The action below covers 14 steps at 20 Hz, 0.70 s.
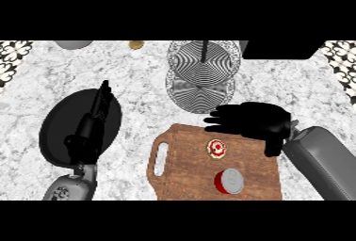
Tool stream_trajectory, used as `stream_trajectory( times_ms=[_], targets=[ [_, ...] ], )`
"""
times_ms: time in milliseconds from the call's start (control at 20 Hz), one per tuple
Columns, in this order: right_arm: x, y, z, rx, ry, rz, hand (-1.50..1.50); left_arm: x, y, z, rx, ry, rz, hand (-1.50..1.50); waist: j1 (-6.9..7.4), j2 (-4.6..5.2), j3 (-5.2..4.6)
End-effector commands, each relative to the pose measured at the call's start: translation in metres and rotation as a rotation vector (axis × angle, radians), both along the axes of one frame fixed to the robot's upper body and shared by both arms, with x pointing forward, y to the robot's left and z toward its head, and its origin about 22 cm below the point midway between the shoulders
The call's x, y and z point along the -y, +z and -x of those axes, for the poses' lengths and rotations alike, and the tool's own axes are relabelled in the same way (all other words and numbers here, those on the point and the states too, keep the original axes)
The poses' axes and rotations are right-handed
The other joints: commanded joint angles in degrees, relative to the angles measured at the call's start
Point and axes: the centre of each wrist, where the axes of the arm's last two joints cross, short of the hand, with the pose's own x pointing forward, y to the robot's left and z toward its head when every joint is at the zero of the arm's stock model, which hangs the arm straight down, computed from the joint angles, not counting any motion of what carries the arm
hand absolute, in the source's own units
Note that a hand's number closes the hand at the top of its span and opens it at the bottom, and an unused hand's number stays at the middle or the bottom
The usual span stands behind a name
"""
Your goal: Pick the cupcake from the cutting board and place it in the tiered basket
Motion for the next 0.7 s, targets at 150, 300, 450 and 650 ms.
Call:
stream_trajectory(
  times_ms=[150,300,450,650],
  targets=[
    [-0.033,-0.018,0.01,-0.061,0.04,0.043,-1.5,-0.013,0.001,-0.006,0.012,0.007,0.013,0.0,-0.09,0.01,-0.01],
    [-0.013,-0.019,-0.001,-0.078,0.032,0.037,-1.5,-0.011,0.0,-0.006,0.007,0.01,0.002,0.0,-0.02,0.04,0.01],
    [-0.035,-0.035,0.007,-0.062,0.045,0.036,-1.5,-0.009,-0.011,-0.012,0.002,-0.002,0.002,0.0,-0.06,0.09,0.0],
    [-0.023,-0.024,-0.009,-0.081,0.023,0.033,-1.5,0.018,-0.004,-0.004,0.008,0.006,-0.005,0.0,0.01,0.04,0.01]
  ],
)
